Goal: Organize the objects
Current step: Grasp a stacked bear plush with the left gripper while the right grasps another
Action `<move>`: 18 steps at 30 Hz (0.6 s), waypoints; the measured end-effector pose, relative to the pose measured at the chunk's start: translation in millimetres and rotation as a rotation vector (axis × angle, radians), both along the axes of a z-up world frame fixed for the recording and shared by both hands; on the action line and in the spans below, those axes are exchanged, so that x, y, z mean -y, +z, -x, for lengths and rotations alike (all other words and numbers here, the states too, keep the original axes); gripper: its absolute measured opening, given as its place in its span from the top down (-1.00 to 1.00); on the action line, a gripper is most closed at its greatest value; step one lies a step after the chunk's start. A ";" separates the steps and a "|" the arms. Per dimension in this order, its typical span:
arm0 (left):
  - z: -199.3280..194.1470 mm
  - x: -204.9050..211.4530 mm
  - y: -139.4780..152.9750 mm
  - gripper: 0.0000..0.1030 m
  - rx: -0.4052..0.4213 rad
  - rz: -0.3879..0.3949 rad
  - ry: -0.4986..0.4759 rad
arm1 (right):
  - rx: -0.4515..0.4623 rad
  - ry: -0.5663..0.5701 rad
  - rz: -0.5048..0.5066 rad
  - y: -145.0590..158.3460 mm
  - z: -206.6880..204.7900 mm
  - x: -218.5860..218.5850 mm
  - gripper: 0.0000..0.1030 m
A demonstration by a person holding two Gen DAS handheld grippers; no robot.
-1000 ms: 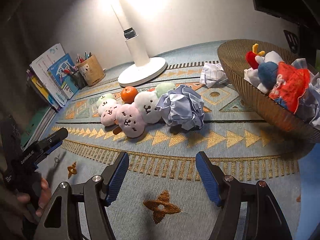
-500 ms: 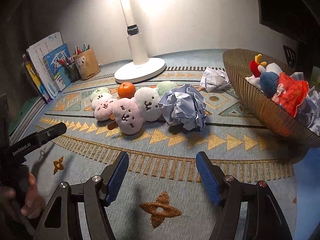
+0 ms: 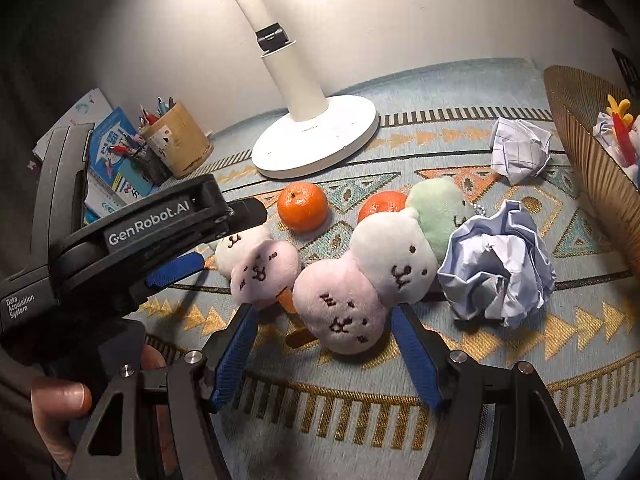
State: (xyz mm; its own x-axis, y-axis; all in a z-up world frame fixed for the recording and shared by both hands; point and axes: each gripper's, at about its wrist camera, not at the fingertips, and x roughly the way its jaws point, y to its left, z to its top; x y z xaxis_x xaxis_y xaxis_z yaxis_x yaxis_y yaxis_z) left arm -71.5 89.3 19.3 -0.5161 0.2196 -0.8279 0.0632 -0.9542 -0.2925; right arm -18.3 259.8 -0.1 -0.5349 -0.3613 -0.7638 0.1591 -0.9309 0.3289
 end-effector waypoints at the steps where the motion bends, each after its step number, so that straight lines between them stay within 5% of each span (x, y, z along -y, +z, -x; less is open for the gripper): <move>1: 1.8 -4.3 -2.7 -0.72 0.008 0.021 -0.007 | 0.003 -0.014 -0.025 -2.0 3.3 3.1 -0.32; 4: 2.8 -11.9 -3.7 -0.70 -0.007 0.081 -0.028 | -0.006 -0.026 -0.106 -6.6 8.1 9.7 -0.06; 7: -2.4 -13.8 -1.6 -0.41 -0.025 0.117 -0.090 | -0.014 0.001 -0.132 -7.3 6.8 7.1 0.23; 11: -13.1 -2.3 5.5 -0.30 -0.036 0.116 -0.247 | -0.034 0.103 -0.183 -3.0 -3.9 -0.8 0.27; 15: -29.8 2.3 7.1 -0.30 -0.047 0.264 -0.464 | -0.167 0.277 -0.357 8.2 -37.5 -2.2 0.27; 18: -40.4 13.8 13.8 -0.30 -0.067 0.231 -0.555 | -0.232 0.389 -0.473 9.5 -65.7 -5.7 0.27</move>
